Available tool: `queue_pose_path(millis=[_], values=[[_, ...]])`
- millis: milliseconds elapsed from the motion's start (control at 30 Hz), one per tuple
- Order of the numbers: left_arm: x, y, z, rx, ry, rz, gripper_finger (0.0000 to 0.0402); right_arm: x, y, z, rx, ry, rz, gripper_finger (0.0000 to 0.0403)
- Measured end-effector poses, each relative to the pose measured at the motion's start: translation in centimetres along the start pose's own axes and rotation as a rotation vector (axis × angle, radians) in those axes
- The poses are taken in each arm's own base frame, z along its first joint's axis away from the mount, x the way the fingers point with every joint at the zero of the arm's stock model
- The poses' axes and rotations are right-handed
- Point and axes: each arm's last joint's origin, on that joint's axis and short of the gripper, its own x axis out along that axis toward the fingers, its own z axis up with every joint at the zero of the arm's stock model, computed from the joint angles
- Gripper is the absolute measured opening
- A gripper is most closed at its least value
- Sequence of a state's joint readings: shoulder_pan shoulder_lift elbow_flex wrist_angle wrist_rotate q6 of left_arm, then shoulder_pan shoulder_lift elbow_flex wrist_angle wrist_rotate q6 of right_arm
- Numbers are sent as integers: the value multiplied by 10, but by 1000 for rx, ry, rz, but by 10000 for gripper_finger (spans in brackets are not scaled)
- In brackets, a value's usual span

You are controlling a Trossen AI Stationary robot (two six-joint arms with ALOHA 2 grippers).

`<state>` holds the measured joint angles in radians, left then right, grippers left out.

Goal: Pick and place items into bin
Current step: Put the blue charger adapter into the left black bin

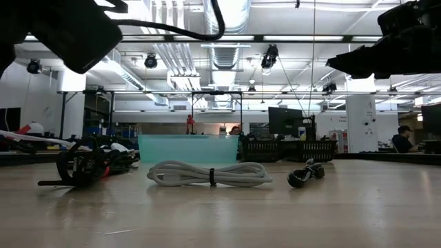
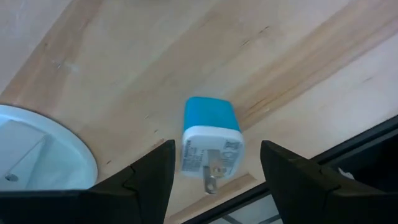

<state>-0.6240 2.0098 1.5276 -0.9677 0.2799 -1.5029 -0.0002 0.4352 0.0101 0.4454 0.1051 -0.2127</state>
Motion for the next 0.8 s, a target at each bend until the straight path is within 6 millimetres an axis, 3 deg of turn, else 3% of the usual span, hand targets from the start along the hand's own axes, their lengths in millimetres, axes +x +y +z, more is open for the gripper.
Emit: queue_pose_path(millis=[467,800], values=[[15,4,3,2,4,-10,216,0,0,-1,2,10,2,215],[17,2,4,76,40,-52,133,0,0,-2,0,16,2,215]])
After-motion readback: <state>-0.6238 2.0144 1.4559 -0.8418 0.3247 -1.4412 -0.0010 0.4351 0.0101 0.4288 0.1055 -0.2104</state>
